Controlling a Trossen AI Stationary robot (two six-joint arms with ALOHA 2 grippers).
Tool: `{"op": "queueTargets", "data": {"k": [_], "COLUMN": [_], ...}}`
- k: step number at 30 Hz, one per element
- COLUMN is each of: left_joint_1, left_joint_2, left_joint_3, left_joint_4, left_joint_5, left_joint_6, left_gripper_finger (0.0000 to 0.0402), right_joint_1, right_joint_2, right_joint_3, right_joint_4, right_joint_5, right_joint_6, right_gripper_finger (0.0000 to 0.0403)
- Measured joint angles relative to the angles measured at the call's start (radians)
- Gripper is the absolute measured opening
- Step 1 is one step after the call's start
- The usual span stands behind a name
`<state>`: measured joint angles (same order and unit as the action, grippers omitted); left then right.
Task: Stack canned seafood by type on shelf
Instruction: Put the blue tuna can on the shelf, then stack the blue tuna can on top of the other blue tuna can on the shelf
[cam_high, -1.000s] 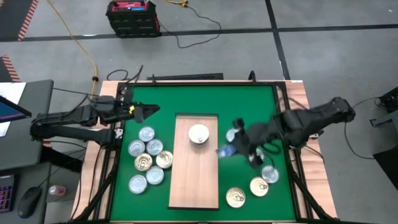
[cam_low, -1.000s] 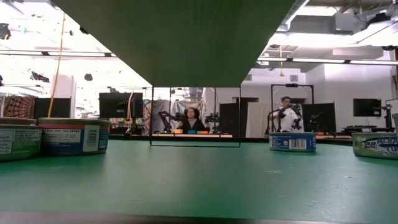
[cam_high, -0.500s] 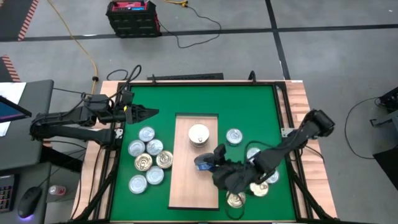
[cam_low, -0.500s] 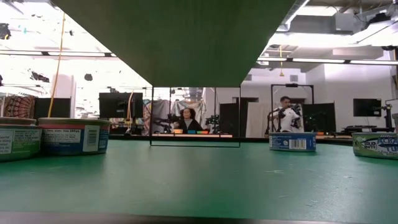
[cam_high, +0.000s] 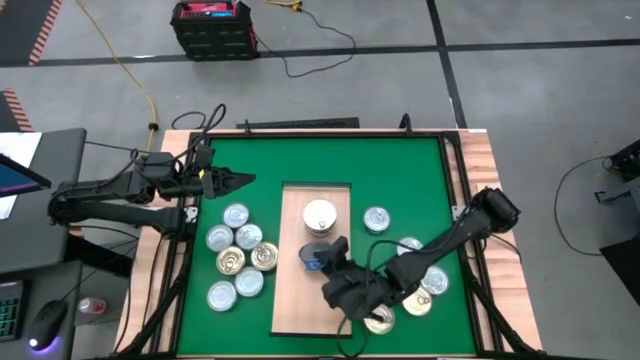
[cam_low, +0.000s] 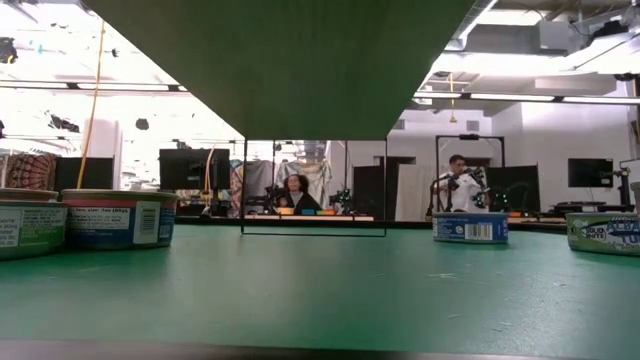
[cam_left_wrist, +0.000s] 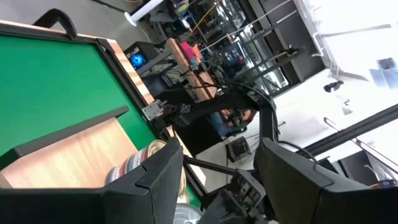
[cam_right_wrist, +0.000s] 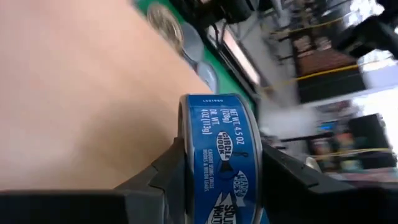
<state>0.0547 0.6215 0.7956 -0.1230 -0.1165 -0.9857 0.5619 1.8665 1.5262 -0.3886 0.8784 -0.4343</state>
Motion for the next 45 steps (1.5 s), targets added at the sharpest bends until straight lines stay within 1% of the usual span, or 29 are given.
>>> {"op": "queueTargets", "data": {"k": [2, 4, 6, 8, 12, 16, 19, 21, 28, 32, 36, 38, 41, 45], "left_joint_1": [0.0, 0.0, 0.0, 0.0, 0.0, 0.0, 0.0, 0.0, 0.0, 0.0, -0.001, -0.001, -0.001, -0.012], "left_joint_2": [-0.001, -0.001, -0.001, -0.001, 0.0, -0.001, 0.0, 0.0, 0.001, 0.002, 0.002, 0.002, 0.002, 0.002], "left_joint_3": [0.0, 0.0, 0.0, 0.0, 0.0, 0.0, 0.0, 0.0, 0.0, 0.0, 0.0, 0.0, 0.0, 0.0], "left_joint_4": [0.0, 0.0, 0.0, 0.0, -0.002, 0.0, -0.003, -0.025, -0.114, -0.136, -0.135, -0.135, -0.135, -0.137], "left_joint_5": [0.0, 0.0, 0.007, 0.014, 0.016, 0.052, 0.115, 0.139, 0.143, 0.141, 0.143, 0.163, 0.205, 0.252], "left_joint_6": [-0.003, -0.003, -0.003, -0.003, -0.004, -0.007, -0.025, -0.034, -0.032, -0.029, -0.033, -0.041, -0.05, -0.051], "left_gripper_finger": [0.02, 0.02, 0.02, 0.02, 0.02, 0.02, 0.02, 0.02, 0.02, 0.02, 0.02, 0.02, 0.02, 0.02], "right_joint_1": [-0.002, -0.004, -0.005, -0.006, -0.008, -0.007, -0.007, -0.007, -0.04, -0.063, -0.069, -0.074, -0.073, -0.078], "right_joint_2": [-0.002, -0.003, -0.002, -0.002, -0.002, -0.002, -0.005, -0.01, -0.022, -0.022, -0.022, -0.028, -0.058, -0.111], "right_joint_3": [0.017, 0.033, 0.04, 0.046, 0.057, 0.06, 0.06, 0.06, 0.087, 0.088, 0.088, 0.088, 0.089, 0.089], "right_joint_4": [-0.014, -0.063, -0.1, -0.129, -0.194, -0.225, -0.235, -0.223, -0.259, -0.238, -0.267, -0.279, -0.313, -0.474], "right_joint_5": [-0.077, -0.163, -0.222, -0.247, -0.246, -0.195, -0.191, -0.189, -0.148, -0.218, -0.216, -0.217, -0.22, -0.235], "right_joint_6": [0.06, 0.136, 0.207, 0.26, 0.296, 0.296, 0.296, 0.303, 0.329, 0.325, 0.345, 0.359, 0.41, 0.544], "right_gripper_finger": [0.0192, 0.0205, 0.0224, 0.0246, 0.0281, 0.0295, 0.0296, 0.0295, 0.0295, 0.0295, 0.0295, 0.0294, 0.0294, 0.0294]}}
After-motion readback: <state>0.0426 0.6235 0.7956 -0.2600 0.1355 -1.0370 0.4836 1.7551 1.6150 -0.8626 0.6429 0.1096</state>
